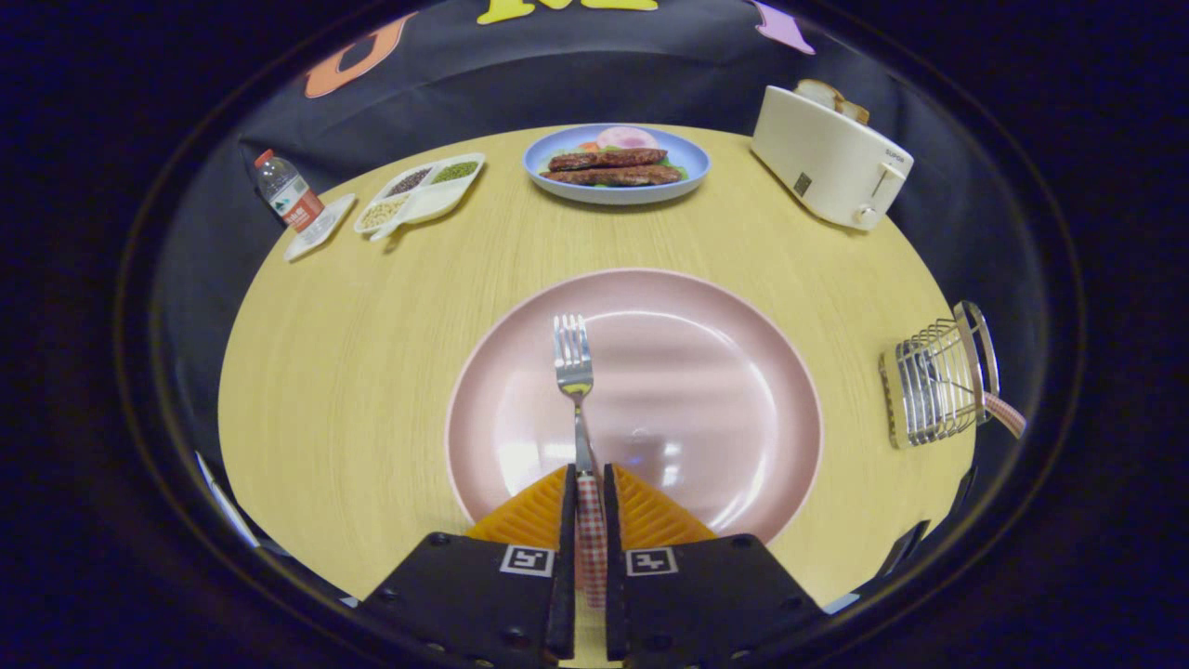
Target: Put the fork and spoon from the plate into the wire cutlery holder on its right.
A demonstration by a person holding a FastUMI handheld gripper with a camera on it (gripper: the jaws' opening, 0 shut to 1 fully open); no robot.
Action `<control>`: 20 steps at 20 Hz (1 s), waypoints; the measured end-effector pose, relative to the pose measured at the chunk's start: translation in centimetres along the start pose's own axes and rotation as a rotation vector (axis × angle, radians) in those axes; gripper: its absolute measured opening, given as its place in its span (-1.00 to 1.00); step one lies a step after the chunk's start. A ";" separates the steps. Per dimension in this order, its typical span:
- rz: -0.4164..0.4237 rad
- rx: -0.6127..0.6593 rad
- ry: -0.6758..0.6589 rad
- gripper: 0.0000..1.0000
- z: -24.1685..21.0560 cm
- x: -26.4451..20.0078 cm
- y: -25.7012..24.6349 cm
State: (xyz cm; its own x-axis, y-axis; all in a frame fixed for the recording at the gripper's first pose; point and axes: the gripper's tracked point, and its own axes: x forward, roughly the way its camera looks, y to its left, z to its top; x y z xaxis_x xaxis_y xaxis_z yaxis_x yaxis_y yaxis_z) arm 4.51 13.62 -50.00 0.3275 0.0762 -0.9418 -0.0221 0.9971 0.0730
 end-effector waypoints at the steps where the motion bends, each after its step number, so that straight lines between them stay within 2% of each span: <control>1: 0.005 -0.003 -0.002 -0.70 0.0 -0.2 -0.1; 6: 0.034 -0.076 -0.067 -0.70 1.5 -2.4 -0.6; 8: 0.036 -0.093 -0.082 -0.94 1.7 -3.8 -1.1; 11: 0.056 -0.123 -0.098 -0.94 2.1 -4.8 -1.8; 17: 0.106 -0.106 -0.055 -0.96 0.9 -3.7 -3.2; 20: 0.112 -0.127 -0.077 -0.65 1.2 -2.5 -3.4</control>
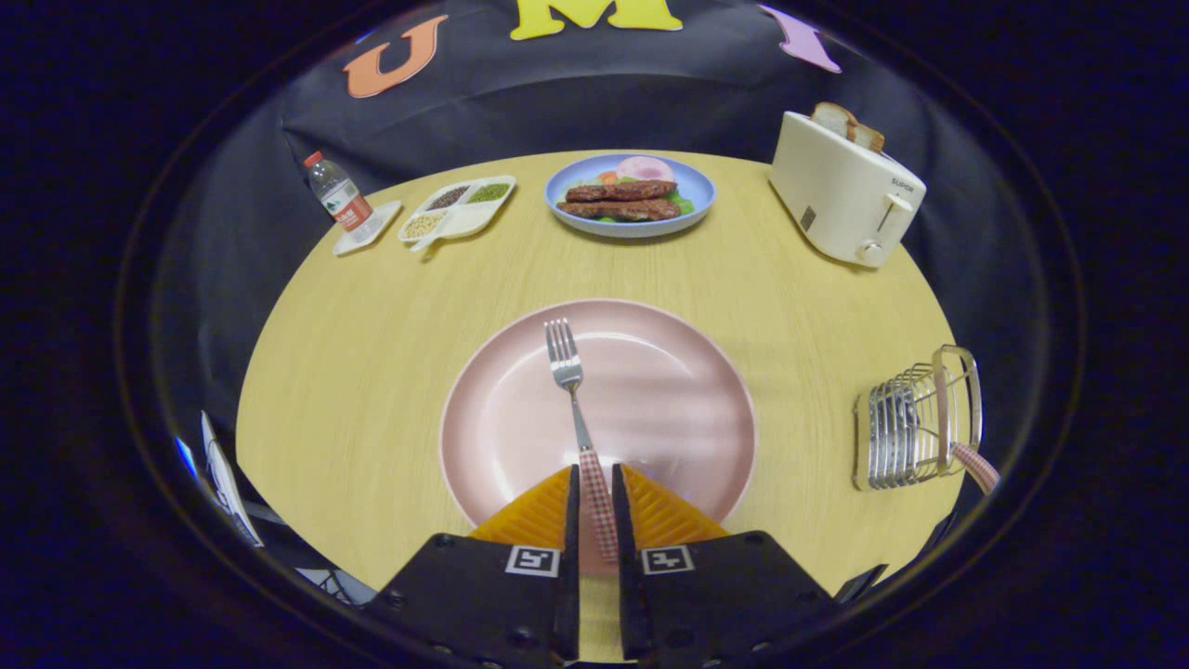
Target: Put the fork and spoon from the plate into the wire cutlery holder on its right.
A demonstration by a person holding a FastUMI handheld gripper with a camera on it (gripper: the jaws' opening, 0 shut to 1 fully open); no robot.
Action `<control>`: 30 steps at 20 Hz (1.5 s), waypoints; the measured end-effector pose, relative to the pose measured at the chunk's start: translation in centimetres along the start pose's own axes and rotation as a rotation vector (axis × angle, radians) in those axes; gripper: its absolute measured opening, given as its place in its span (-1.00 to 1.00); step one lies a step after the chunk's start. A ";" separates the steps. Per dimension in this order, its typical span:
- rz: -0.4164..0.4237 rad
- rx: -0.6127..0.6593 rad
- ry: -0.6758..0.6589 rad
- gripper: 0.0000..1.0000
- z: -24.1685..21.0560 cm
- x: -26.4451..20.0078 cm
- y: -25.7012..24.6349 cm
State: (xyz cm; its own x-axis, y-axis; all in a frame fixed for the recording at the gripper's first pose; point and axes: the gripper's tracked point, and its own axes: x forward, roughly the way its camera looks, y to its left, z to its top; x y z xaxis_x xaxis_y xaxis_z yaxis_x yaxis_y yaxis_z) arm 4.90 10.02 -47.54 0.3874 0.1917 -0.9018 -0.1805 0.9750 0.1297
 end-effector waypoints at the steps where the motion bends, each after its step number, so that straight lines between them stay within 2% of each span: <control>1: -0.008 -0.021 0.006 -0.56 -0.2 0.5 -0.1; 10: -0.008 -0.069 0.035 -0.56 -0.2 3.4 0.1; 11: -0.013 -0.080 0.041 -0.66 -0.1 2.1 0.0; 12: -0.020 -0.092 0.042 -0.76 -0.3 3.1 0.2; 13: -0.024 -0.101 0.037 -0.76 -0.1 2.9 0.3; 15: -0.040 -0.111 0.042 -0.92 -0.1 2.9 0.0; 17: -0.042 -0.113 0.041 -0.92 0.1 2.5 0.0; 24: -0.023 -0.118 0.036 -0.92 1.3 -1.9 -1.1; 30: -0.059 -0.124 0.034 -0.92 3.1 -8.7 -6.1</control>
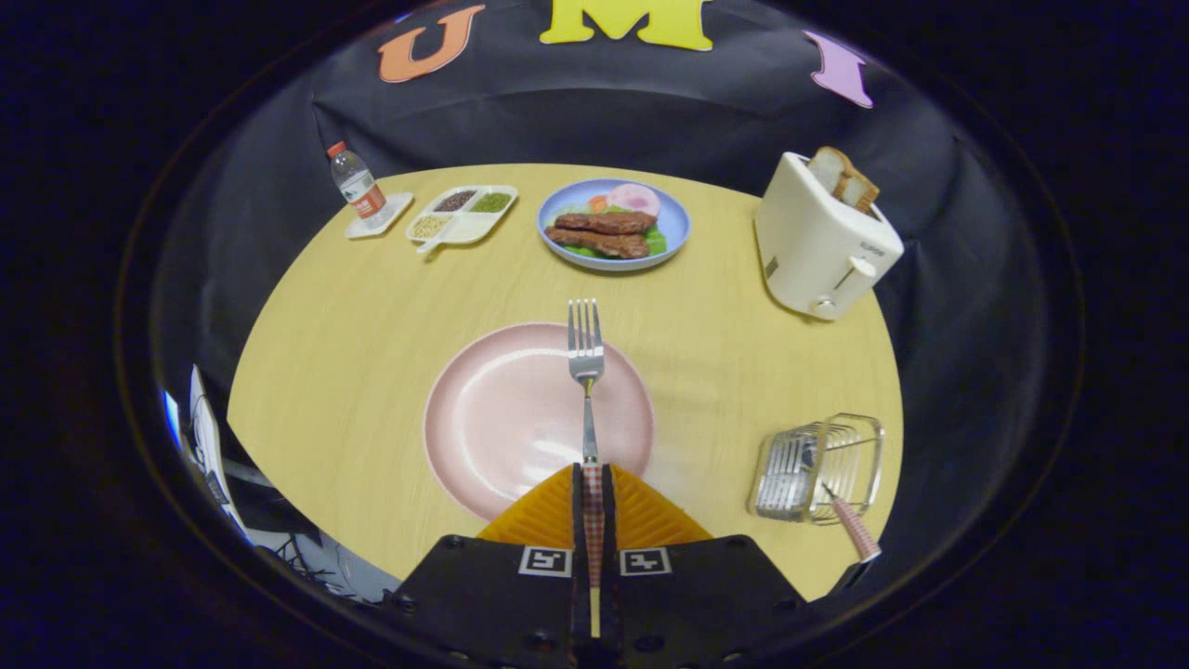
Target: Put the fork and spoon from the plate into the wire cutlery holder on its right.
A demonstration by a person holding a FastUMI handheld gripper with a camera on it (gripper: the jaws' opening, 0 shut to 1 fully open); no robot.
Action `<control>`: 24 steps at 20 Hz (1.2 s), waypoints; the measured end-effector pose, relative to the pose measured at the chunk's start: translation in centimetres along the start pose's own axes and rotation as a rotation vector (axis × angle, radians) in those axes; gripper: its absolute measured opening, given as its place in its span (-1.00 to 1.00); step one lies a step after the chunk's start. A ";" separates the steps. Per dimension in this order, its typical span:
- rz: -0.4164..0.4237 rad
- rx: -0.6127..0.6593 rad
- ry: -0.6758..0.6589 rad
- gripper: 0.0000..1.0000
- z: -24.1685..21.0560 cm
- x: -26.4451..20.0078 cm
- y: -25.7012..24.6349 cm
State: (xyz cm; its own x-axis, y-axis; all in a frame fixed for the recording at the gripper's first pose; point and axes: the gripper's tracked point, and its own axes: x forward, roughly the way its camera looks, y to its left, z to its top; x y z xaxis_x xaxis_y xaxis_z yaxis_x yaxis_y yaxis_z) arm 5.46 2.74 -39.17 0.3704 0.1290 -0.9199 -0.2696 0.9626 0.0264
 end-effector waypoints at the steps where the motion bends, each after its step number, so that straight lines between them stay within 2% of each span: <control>1: -0.002 0.006 -0.008 -0.92 0.2 -1.2 -1.2; 5: -0.054 0.051 -0.008 -0.92 -0.2 -4.5 -7.5; 11: -0.087 0.094 0.038 -0.92 -2.7 -6.4 -14.7; 14: -0.054 0.109 0.080 -0.92 -3.6 -6.8 -15.8; 16: 0.007 0.112 0.117 -0.92 -3.9 -7.1 -15.7; 24: 0.027 0.115 0.305 -0.92 -6.1 -7.0 -18.6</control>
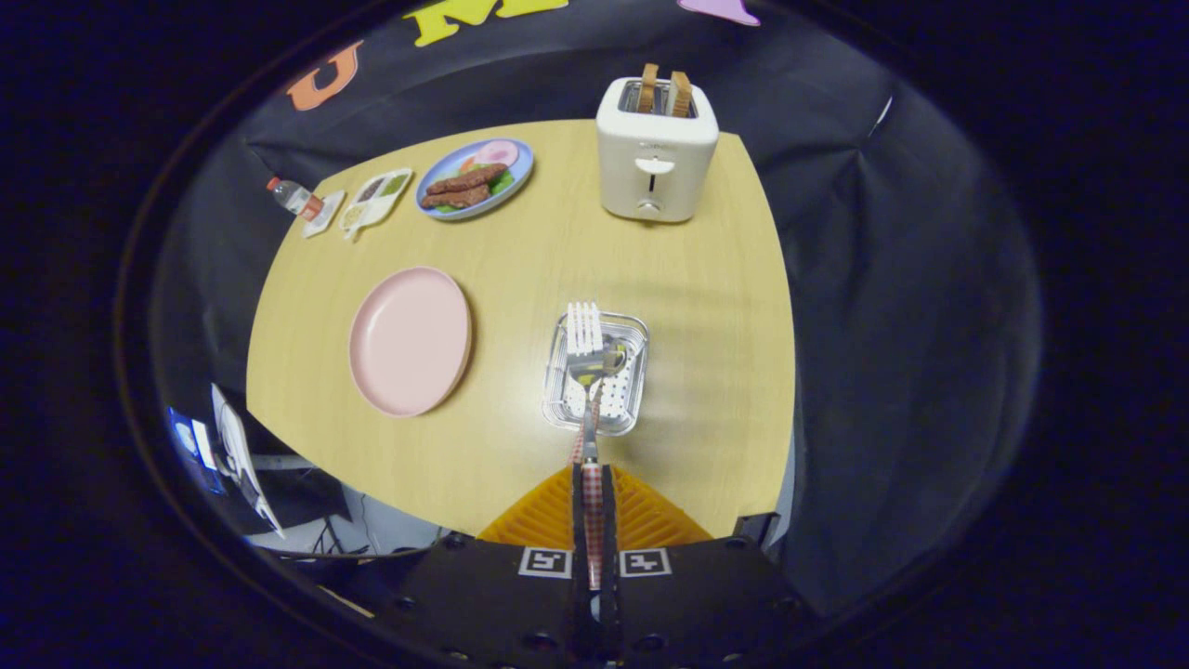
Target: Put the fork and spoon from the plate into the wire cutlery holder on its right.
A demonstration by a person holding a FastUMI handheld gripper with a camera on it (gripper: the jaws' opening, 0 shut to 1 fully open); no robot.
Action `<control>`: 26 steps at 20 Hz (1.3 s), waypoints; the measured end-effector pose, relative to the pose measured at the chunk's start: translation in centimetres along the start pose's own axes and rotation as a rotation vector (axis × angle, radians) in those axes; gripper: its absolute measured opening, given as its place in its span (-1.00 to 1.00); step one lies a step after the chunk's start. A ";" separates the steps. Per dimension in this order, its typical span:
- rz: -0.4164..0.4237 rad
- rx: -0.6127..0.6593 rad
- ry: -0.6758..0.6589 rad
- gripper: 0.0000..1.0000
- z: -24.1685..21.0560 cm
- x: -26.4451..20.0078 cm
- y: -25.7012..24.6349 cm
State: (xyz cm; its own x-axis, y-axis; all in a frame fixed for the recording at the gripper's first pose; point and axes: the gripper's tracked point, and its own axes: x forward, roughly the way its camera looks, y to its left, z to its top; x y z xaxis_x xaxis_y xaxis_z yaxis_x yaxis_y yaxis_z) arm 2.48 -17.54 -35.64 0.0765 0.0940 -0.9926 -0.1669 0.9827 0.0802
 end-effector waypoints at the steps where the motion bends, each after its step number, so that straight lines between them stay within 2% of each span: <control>1: -0.005 -0.005 0.015 -0.92 0.2 0.4 -0.4; 7: -0.001 -0.055 0.133 -0.92 0.8 0.9 -1.2; 13: -0.001 -0.150 0.369 -0.92 -1.0 0.5 -0.9; 26: -0.078 -0.248 0.529 -0.92 3.2 2.2 -1.4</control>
State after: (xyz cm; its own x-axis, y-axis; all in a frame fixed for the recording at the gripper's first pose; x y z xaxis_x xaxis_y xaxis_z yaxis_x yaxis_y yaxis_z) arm 6.02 -18.16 -37.66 -0.3923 -0.1326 -0.9102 -0.4108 0.9107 0.0444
